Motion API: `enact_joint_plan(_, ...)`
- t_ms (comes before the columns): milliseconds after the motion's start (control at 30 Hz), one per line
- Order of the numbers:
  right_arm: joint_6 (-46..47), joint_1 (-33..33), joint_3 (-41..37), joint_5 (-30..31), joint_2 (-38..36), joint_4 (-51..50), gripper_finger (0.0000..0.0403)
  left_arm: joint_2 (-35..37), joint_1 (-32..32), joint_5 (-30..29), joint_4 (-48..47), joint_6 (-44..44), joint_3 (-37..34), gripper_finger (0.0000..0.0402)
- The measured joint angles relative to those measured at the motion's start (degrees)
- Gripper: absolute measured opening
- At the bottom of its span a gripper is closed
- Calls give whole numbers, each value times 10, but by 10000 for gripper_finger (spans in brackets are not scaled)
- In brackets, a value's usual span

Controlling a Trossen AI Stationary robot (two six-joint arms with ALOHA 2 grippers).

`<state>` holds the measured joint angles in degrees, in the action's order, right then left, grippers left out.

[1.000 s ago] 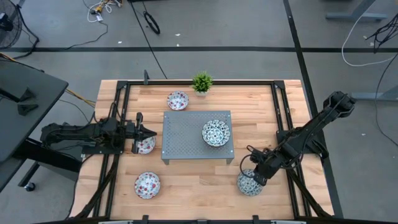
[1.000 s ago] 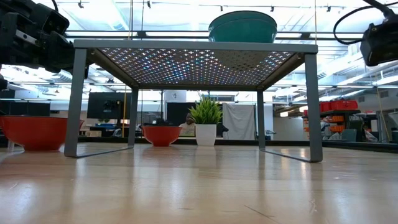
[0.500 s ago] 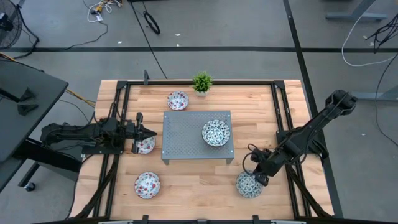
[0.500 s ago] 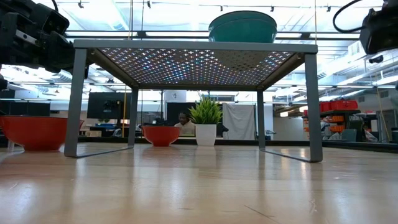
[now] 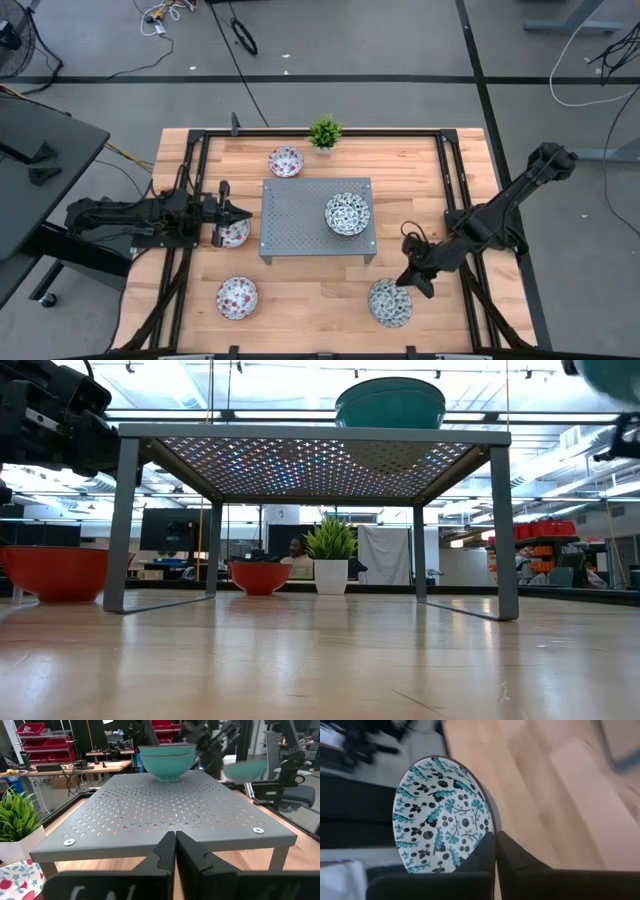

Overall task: Pick & Place Mini bowls
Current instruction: Stack the blue patterned bowl on the other blue patterned bowls on the shelf

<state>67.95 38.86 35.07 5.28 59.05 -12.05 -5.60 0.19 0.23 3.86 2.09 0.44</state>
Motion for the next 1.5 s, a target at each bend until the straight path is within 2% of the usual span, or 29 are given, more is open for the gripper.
enact_joint_plan(100, -17, -15, 10, 0, -1, 25, 0, 0, 0, 0, 0, 0, 0, 18)
enact_joint_plan(433, -93, -76, 111, -5, -1, -4, 0, 0, 0, 0, 0, 0, 0, 18)
enact_joint_plan(867, -185, -173, 255, -33, -1, -135, 0, 0, 0, 0, 0, 0, 0, 18)
enact_joint_plan(1200, -246, -298, 307, -85, -1, -182, 0, 0, 0, 0, 0, 0, 0, 18)
enact_joint_plan(1500, -249, -410, 334, -168, 23, -220, 0, 0, 0, 0, 0, 0, 0, 18)
